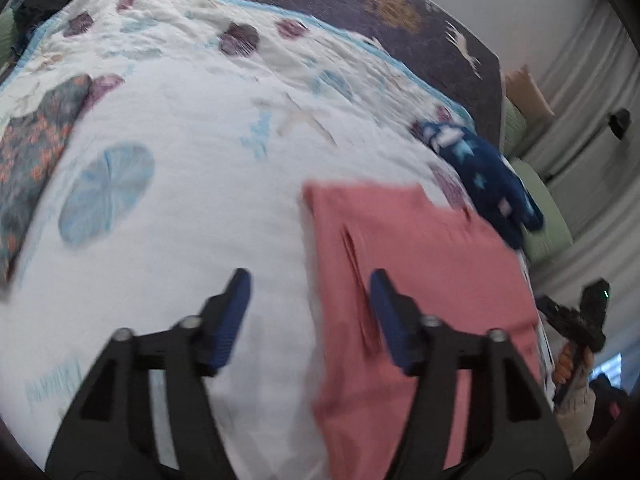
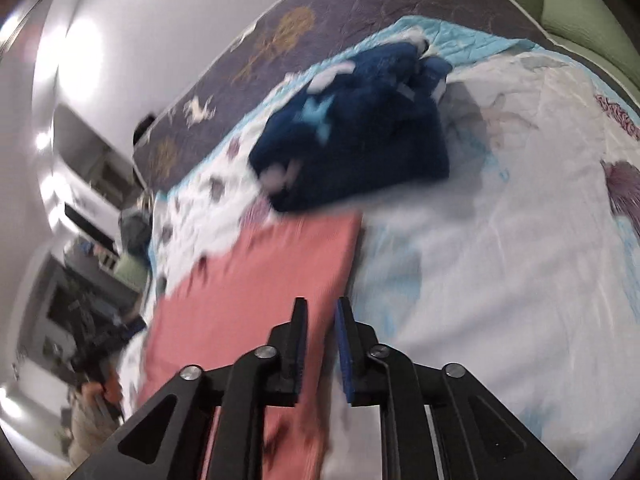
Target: Fold small clothes
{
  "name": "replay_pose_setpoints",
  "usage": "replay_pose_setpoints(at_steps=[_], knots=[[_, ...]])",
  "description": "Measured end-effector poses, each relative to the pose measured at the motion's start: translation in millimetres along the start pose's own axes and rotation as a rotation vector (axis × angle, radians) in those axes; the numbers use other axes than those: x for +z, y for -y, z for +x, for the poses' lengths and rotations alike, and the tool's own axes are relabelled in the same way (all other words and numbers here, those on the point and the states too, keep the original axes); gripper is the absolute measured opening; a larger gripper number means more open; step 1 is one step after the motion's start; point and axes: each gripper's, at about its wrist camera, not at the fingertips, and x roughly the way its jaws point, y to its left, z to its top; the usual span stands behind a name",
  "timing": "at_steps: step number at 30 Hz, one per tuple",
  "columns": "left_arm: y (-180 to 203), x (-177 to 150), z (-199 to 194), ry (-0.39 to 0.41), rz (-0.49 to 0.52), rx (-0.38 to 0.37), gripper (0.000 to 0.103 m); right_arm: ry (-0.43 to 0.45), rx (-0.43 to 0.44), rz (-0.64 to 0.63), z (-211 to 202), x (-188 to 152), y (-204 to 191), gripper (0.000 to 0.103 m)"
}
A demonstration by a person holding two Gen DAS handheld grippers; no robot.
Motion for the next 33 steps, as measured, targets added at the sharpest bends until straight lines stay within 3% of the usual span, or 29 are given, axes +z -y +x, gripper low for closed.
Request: replay_pose_setpoints(at_steps=[1, 3, 4, 5, 6, 7, 8, 10, 12, 14, 16, 17, 20, 24, 30, 33], knots=[[3, -8, 4, -0.022, 0.009, -0.007, 0.069, -0.022, 0.004, -0.002, 0, -9, -3, 0.024], [5, -17, 15, -0.060, 0.004, 0.011, 0.069, -0.052, 0.024, 0.019, 7, -15, -6, 0.042], [6, -20, 20, -0.065, 0.006, 0.027, 0.059, -0.062, 0.030, 0.036, 12, -19, -3, 0.046], [13, -21, 22, -0.033, 0.054, 0.065, 0.038, -0.074, 0.039, 0.059, 19, -20, -2, 0.047], [20, -23, 25, -0.035, 0.134, 0.121, 0.007, -0.083, 0.048, 0.081, 26, -21, 0, 0.037], [20, -24, 24, -0.043, 0.139, 0.155, 0.003, -0.082, 0.039, 0.092, 30, -21, 2, 0.017], [18, -24, 21, -0.038, 0.124, 0.161, 0.003, -0.089, 0.018, 0.111, 31, -20, 7, 0.004], [6, -25, 9, -0.040, 0.080, 0.180, 0.003, -0.061, -0.013, 0.180, 19, -21, 21, 0.004], [-6, -32, -11, -0.044, 0.014, 0.135, 0.004, -0.009, -0.140, 0.169, 0, -23, 29, 0.008], [-9, -49, -31, -0.038, -0.014, 0.069, 0.022, -0.019, -0.089, 0.179, -22, -37, 34, 0.009], [-4, -71, -51, -0.024, -0.002, 0.051, 0.059, -0.043, -0.016, 0.152, -41, -58, 26, 0.011], [2, -82, -59, -0.019, 0.010, 0.060, 0.063, -0.044, -0.017, 0.116, -51, -69, 18, 0.015], [20, -124, -77, -0.047, 0.054, 0.018, 0.064, -0.058, -0.045, 0.055, -74, -108, 1, 0.023], [36, -168, -92, -0.083, 0.131, 0.016, 0.065, -0.055, -0.054, 0.045, -105, -151, -2, 0.024], [39, -196, -113, -0.076, 0.145, 0.045, 0.065, -0.026, -0.074, -0.016, -151, -189, -15, 0.031], [40, -204, -123, -0.069, 0.124, 0.047, 0.065, 0.032, -0.025, -0.107, -185, -209, -39, 0.035]])
